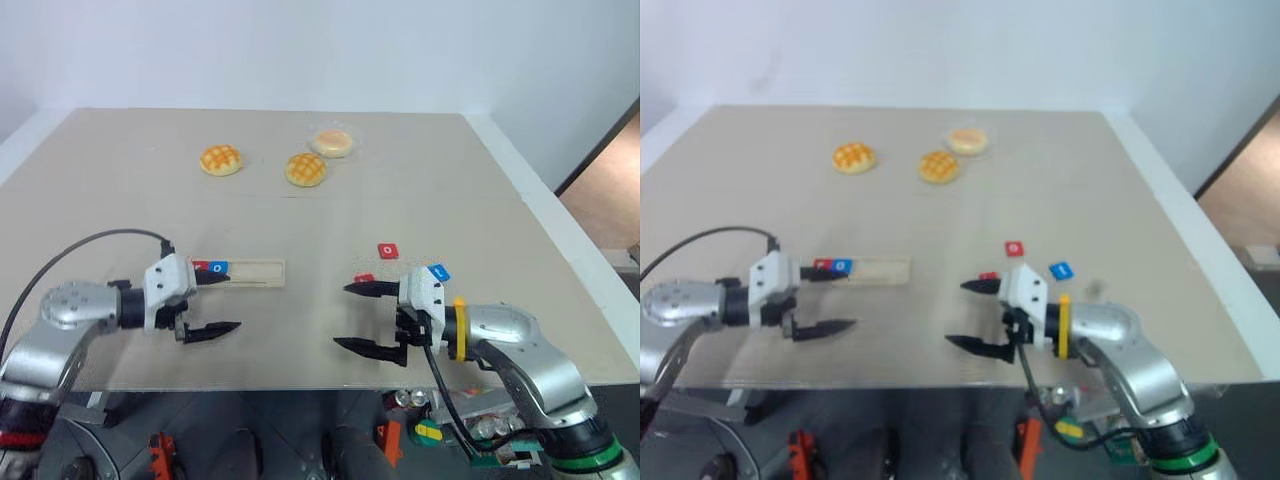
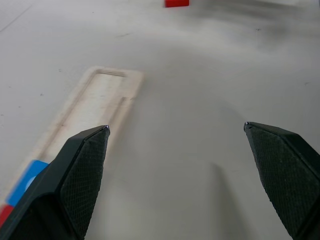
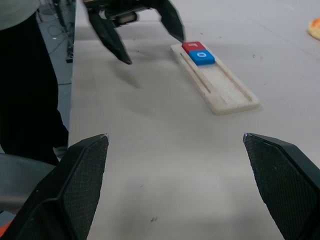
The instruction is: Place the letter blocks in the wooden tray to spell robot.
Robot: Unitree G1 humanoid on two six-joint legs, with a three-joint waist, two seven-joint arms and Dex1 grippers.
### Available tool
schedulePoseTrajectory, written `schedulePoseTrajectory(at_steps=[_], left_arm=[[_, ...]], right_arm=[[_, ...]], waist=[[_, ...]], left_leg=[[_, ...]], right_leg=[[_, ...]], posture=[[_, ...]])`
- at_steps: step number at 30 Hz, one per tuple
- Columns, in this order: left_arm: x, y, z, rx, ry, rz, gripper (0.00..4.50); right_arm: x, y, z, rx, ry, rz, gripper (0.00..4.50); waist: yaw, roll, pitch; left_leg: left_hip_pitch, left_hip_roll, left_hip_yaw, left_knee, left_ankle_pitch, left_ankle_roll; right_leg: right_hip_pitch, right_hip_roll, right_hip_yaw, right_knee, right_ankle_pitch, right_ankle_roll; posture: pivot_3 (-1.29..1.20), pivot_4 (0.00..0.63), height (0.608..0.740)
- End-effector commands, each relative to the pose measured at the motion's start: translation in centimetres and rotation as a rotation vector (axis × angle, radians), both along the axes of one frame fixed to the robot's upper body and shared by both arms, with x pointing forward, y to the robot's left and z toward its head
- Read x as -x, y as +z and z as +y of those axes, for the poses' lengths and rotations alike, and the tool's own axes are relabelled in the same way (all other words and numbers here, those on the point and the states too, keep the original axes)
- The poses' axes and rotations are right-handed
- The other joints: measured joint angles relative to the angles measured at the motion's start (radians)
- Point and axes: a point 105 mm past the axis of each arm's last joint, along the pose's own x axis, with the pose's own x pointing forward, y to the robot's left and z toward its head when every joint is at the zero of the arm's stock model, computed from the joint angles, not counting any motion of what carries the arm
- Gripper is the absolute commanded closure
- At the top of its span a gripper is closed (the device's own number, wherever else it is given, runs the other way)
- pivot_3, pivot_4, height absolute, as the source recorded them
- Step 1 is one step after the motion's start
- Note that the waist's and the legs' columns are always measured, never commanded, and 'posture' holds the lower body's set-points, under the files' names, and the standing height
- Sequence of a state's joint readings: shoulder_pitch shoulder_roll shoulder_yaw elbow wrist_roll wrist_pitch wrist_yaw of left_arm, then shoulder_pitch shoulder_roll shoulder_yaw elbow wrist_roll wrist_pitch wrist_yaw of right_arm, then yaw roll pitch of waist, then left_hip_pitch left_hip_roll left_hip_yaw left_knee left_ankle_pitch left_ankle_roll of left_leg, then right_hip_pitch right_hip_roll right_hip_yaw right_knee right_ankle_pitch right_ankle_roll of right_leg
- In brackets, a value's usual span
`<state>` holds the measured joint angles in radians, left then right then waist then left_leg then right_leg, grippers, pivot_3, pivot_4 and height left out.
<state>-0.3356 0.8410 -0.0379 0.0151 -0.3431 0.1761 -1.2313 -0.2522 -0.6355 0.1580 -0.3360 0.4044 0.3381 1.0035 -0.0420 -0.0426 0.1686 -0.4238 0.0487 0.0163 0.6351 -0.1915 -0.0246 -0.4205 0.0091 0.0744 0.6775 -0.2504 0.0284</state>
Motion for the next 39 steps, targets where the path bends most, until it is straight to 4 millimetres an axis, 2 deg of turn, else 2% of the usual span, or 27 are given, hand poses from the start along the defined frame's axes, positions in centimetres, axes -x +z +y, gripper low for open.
schedulePoseTrajectory(at_steps=[1,3,5,13,21,26,30,34,39], left_arm=[[-2.3,0.0,0.6,-0.062,-0.038,0.003,0.0],[-4.5,0.6,0.2,-0.06,-0.046,0.013,0.0],[-5.8,1.0,-0.1,-0.045,-0.044,0.021,0.0],[-7.7,0.6,0.0,-0.093,-0.084,0.096,0.0],[-8.5,0.7,-0.7,-0.153,-0.12,0.079,0.0],[-8.2,0.3,-1.4,-0.167,-0.17,0.103,0.0],[-8.0,-0.4,-1.2,-0.206,-0.177,0.121,0.0],[-8.1,-1.4,-0.4,-0.244,-0.134,0.129,0.0],[-8.0,-1.9,0.1,-0.26,-0.121,0.144,0.0]], right_arm=[[-1.1,0.9,0.4,-0.004,0.016,-0.069,0.03],[-1.6,1.0,0.7,-0.006,0.014,-0.093,0.03],[-1.7,1.1,0.9,-0.012,0.013,-0.094,0.03],[-0.9,0.2,0.7,-0.008,-0.019,-0.09,0.03],[-0.7,-0.1,0.0,0.002,-0.061,-0.094,0.03],[-0.6,-0.1,-0.2,0.007,-0.075,-0.1,0.03],[-0.8,0.2,-0.2,-0.014,-0.098,-0.103,0.03],[-2.0,3.6,0.3,-0.24,-0.179,-0.075,0.03],[-1.8,4.1,0.5,-0.233,-0.162,-0.096,0.03]], waist=[[0.0,0.0,0.0],[0.001,0.0,0.0],[0.006,0.0,0.0],[-0.001,0.0,0.0],[-0.001,-0.001,0.0],[-0.002,-0.001,0.0],[-0.004,-0.001,0.0],[-0.004,0.0,0.0],[-0.003,-0.001,0.0]], left_leg=[[0.0,0.0,0.0,0.0,0.0,0.0],[-0.001,0.0,0.0,0.0,0.0,0.0],[-0.002,0.0,-0.001,0.001,0.0,0.0],[-0.004,0.0,-0.003,0.001,-0.002,0.002],[-0.005,0.0,-0.005,0.003,-0.001,0.002],[-0.005,0.0,-0.004,0.004,-0.001,0.001],[-0.005,0.0,-0.005,0.004,-0.001,0.001],[-0.004,0.0,-0.005,0.004,-0.001,0.001],[-0.002,0.0,-0.005,0.004,0.0,0.002]], right_leg=[[0.0,0.0,0.0,0.0,0.0,0.001],[0.0,0.001,0.0,0.0,0.0,0.001],[-0.001,0.001,-0.001,0.002,0.0,0.001],[-0.003,0.002,-0.001,0.003,-0.002,0.002],[-0.003,0.002,-0.002,0.004,0.0,0.002],[-0.003,0.002,-0.002,0.004,0.0,0.002],[-0.003,0.002,-0.002,0.004,0.0,0.002],[-0.003,0.002,-0.002,0.005,0.0,0.002],[-0.001,0.003,-0.002,0.006,0.002,0.001]], posture=[[0.0,0.15,0.74],[0.0,0.15,0.74],[0.0,0.15,0.74],[0.0,0.15,0.74],[0.0,0.15,0.74],[0.0,0.15,0.74],[0.0,0.15,0.74],[0.0,0.15,0.74],[0.0,0.15,0.74]])
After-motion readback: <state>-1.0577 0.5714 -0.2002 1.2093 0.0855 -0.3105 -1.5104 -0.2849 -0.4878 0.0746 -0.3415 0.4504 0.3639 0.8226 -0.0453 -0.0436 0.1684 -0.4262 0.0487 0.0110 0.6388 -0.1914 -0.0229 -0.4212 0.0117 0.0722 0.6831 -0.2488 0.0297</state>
